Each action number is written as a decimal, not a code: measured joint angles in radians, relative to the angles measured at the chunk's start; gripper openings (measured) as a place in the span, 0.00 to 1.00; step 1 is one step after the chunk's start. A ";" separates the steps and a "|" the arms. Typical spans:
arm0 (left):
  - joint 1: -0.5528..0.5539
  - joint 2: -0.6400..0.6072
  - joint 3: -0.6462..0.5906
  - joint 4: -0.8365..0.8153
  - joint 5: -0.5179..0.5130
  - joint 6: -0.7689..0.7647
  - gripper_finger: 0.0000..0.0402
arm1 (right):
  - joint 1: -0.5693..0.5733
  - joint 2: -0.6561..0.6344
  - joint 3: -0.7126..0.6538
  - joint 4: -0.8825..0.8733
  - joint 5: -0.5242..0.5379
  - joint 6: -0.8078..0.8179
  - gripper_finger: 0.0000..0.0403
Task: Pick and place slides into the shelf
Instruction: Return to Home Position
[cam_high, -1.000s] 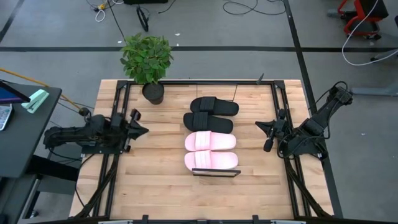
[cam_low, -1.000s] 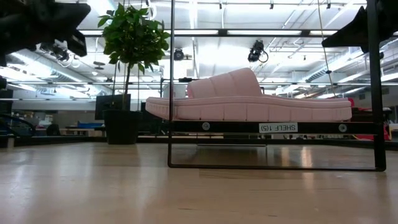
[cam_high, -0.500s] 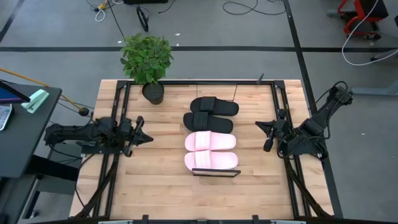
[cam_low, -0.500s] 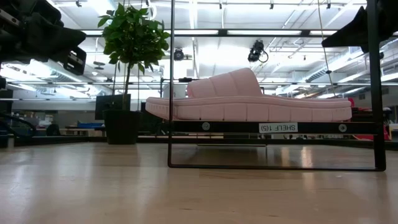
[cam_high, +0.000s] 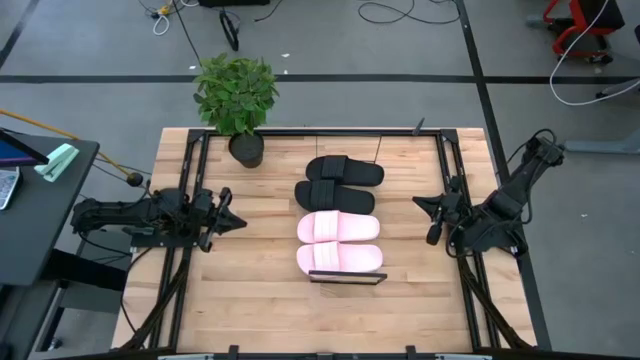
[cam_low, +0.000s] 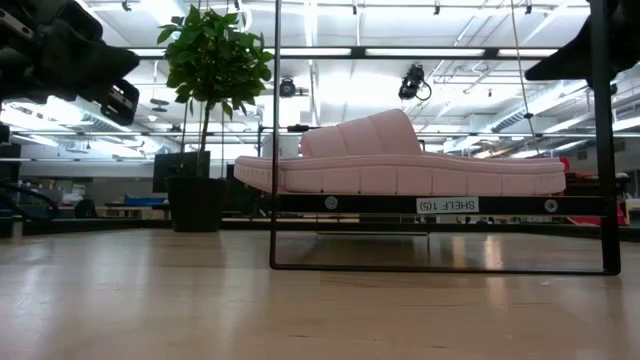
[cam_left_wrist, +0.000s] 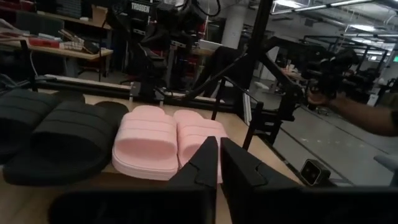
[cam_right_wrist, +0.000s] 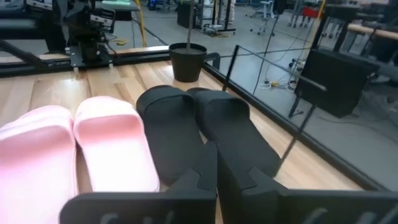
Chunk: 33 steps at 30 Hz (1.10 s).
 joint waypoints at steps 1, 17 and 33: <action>0.000 0.000 0.000 -0.001 0.000 -0.004 0.07 | 0.012 -0.006 0.000 -0.032 0.018 0.041 0.00; 0.000 0.000 0.000 0.000 -0.008 0.009 0.13 | 0.190 -0.019 -0.161 -0.007 0.197 0.454 0.00; 0.000 0.000 -0.001 0.006 -0.010 0.013 0.09 | -0.108 -0.012 -0.189 0.564 -0.194 -0.167 0.00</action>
